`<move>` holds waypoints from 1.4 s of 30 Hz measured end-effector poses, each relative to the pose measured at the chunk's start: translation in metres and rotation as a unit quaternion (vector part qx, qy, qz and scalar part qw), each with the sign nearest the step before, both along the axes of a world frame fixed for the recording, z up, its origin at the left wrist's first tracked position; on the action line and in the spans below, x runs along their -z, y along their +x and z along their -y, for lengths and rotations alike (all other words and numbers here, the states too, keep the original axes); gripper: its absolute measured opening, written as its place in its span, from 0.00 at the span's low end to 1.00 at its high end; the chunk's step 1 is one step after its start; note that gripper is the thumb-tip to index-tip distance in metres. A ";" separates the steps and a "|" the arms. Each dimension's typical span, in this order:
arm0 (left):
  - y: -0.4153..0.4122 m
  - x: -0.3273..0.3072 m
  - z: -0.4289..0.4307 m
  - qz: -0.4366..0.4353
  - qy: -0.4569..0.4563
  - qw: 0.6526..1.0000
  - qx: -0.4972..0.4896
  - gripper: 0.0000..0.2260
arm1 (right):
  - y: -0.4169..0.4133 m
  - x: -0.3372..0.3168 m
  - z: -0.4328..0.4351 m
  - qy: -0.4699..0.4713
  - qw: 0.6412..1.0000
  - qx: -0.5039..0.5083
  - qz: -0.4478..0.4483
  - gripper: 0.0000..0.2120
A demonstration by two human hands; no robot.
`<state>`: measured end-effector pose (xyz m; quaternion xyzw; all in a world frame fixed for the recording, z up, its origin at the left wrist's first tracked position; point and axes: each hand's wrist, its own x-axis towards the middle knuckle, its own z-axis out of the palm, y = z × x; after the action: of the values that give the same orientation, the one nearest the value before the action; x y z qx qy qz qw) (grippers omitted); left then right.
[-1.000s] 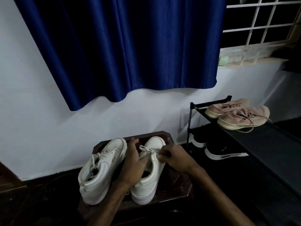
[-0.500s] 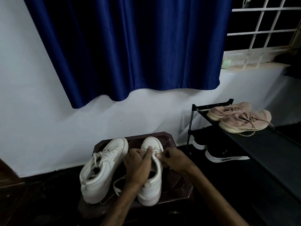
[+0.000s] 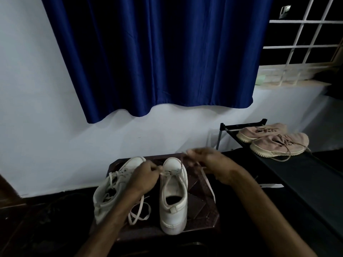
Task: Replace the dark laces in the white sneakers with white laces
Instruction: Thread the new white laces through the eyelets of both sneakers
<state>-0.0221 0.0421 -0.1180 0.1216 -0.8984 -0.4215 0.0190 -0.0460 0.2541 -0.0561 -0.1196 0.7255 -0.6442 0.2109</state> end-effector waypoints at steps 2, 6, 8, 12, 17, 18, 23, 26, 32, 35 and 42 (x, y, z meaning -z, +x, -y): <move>-0.001 -0.018 -0.001 -0.098 -0.094 0.991 -0.017 0.08 | 0.005 -0.030 0.007 -0.147 0.988 -0.017 0.043 0.13; 0.017 -0.068 -0.027 -0.185 0.185 0.963 0.057 0.12 | 0.002 -0.065 0.026 -0.283 0.958 -0.007 0.042 0.15; 0.025 -0.088 -0.041 -0.115 0.308 0.934 0.139 0.15 | -0.002 -0.071 0.035 -0.323 0.945 0.004 0.042 0.16; 0.030 -0.099 -0.051 -0.060 0.330 0.918 0.214 0.15 | -0.004 -0.071 0.040 -0.399 0.914 0.029 0.061 0.14; 0.036 -0.089 -0.027 -0.036 0.308 0.924 0.225 0.12 | -0.013 -0.069 0.008 -0.454 0.883 0.094 0.075 0.11; 0.037 -0.088 -0.021 -0.040 0.305 0.929 0.207 0.13 | -0.015 -0.068 0.000 -0.455 0.880 0.116 0.076 0.11; 0.038 -0.083 0.005 -0.055 0.222 0.959 0.168 0.11 | -0.019 -0.033 -0.022 -0.353 0.915 0.171 0.092 0.13; 0.035 -0.081 0.013 -0.104 0.128 0.976 0.143 0.10 | -0.020 -0.003 -0.028 -0.228 0.952 0.182 0.090 0.14; 0.033 -0.079 0.010 -0.203 -0.032 0.976 0.066 0.08 | -0.008 0.033 -0.038 0.179 0.973 0.143 0.040 0.16; 0.030 -0.082 0.001 -0.185 -0.013 0.972 0.145 0.07 | -0.005 0.029 -0.036 0.535 0.822 0.106 -0.164 0.21; 0.021 -0.081 -0.018 -0.222 -0.009 0.955 0.198 0.09 | 0.013 -0.018 0.020 0.060 0.970 -0.063 -0.229 0.13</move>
<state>-0.0008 0.0596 -0.0367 -0.1557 -0.8812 -0.4253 0.1354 -0.0330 0.2339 -0.0377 -0.2965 0.7829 -0.5401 0.0865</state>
